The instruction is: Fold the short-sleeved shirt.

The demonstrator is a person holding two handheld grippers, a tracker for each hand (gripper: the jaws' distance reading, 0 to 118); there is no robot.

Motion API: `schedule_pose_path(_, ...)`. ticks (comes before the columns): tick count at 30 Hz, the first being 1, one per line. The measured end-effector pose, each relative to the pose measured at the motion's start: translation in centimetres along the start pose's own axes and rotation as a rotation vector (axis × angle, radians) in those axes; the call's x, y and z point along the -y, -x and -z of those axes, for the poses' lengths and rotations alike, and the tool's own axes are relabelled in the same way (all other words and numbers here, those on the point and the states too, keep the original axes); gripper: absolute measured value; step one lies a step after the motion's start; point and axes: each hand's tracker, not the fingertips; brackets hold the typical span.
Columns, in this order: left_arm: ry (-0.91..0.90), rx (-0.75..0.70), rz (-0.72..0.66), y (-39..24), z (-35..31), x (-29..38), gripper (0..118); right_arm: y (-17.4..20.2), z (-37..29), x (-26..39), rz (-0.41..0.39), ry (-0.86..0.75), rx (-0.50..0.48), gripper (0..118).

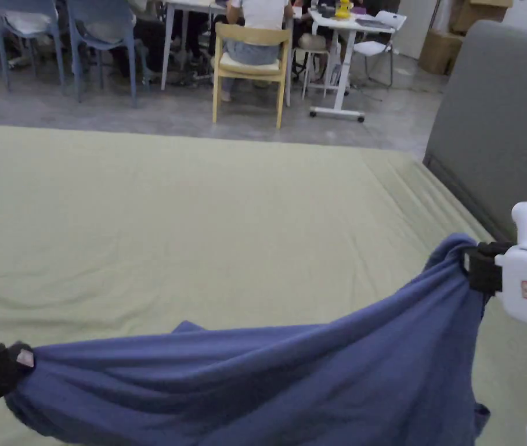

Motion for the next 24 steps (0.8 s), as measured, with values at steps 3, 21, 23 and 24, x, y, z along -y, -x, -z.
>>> schedule_pose_path(3,-0.115,0.053,0.002,-3.4,-0.6,-7.6,3,-0.7,-3.2,-6.1,-0.028,-0.12,0.054,4)
schedule_pose_path(21,-0.386,-0.011,0.198,-15.5,-4.8,-37.9,3,-2.4,-0.9,-30.1,0.05,-0.244,0.143,4)
schedule_pose_path(23,-0.384,-0.015,0.187,-15.4,-4.6,-38.9,3,-2.0,0.2,-31.2,0.039,-0.211,0.145,4)
schedule_pose_path(24,-0.381,-0.019,0.186,-15.6,-4.5,-39.2,3,-1.9,0.7,-31.6,0.041,-0.203,0.14,4)
